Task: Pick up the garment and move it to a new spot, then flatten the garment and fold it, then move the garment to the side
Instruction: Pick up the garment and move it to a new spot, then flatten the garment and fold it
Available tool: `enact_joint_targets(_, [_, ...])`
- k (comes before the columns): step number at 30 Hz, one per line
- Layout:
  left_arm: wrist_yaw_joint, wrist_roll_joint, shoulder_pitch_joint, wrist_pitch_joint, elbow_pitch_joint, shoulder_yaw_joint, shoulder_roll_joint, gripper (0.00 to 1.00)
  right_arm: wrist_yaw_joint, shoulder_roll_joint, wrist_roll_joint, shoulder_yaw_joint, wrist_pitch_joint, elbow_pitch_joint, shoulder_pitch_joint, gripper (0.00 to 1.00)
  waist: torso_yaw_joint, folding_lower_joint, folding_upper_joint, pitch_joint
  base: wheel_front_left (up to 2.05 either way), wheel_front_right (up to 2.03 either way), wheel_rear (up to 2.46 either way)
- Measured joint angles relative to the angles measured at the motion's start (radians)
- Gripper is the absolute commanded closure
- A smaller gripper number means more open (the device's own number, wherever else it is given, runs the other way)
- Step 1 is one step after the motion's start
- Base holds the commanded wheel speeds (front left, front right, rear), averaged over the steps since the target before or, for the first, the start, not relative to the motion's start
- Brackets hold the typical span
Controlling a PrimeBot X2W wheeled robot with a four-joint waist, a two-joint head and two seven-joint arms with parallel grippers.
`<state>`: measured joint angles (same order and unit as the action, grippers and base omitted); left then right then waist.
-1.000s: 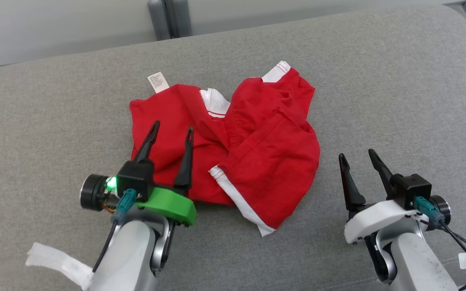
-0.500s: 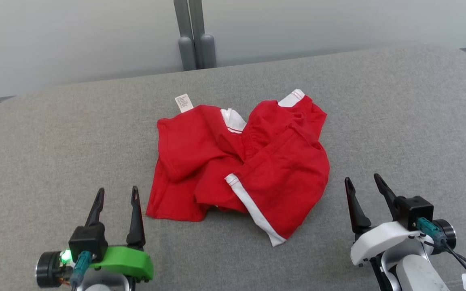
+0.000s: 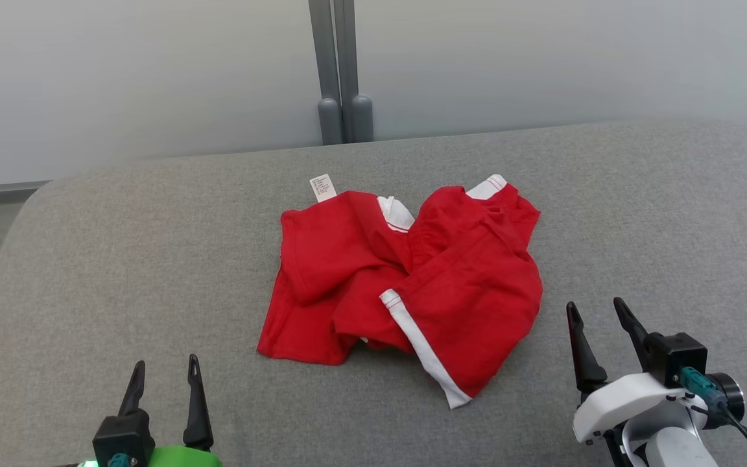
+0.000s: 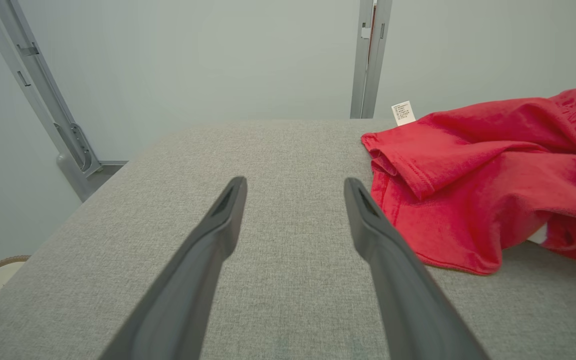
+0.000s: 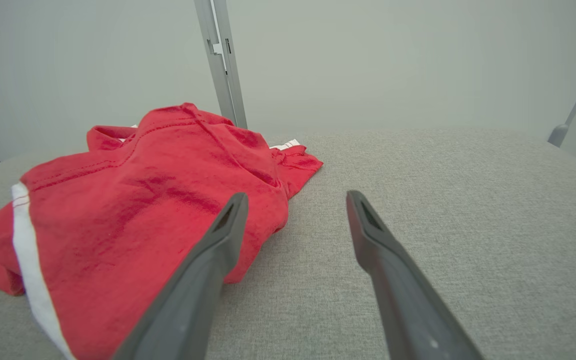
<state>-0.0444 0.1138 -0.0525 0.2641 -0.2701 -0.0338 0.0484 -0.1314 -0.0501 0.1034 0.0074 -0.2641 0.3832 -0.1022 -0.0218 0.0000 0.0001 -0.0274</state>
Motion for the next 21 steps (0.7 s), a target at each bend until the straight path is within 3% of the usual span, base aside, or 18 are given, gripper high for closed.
enact_joint_targets(10, [0.007,0.023,0.025,0.0,-0.015,-0.028,0.0,0.0,0.0,0.0,0.006,0.022,0.0,-0.007,-0.003,0.0,-0.011,0.0,-0.0001,0.023,0.0,0.0,0.0])
enact_joint_targets(21, [0.018,0.023,0.228,0.0,-0.039,-0.088,-0.001,0.0,0.0,0.0,0.021,0.052,0.0,-0.066,-0.1,0.0,-0.049,0.0,0.0,0.143,0.0,0.0,0.0])
